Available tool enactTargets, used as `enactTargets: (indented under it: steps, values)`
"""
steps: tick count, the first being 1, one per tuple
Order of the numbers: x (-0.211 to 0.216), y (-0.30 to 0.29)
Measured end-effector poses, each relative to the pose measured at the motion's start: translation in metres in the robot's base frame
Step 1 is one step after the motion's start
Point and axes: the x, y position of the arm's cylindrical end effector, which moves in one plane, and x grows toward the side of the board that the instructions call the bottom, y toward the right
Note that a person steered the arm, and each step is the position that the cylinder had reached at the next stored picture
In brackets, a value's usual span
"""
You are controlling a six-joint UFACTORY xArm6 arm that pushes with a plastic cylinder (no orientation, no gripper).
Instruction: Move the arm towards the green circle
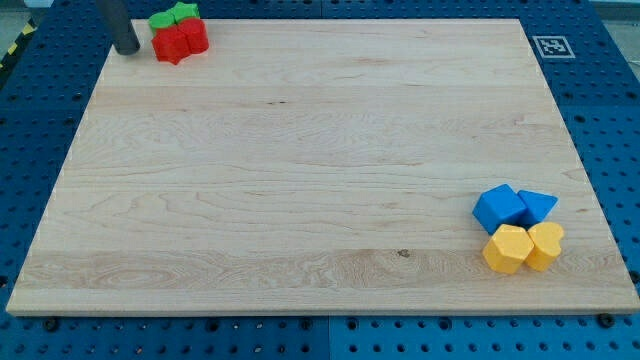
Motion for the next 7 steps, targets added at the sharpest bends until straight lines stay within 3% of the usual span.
enactTargets:
  steps: [4,7]
  values:
    - [-0.054,-0.027]
    - [-0.054,-0.013]
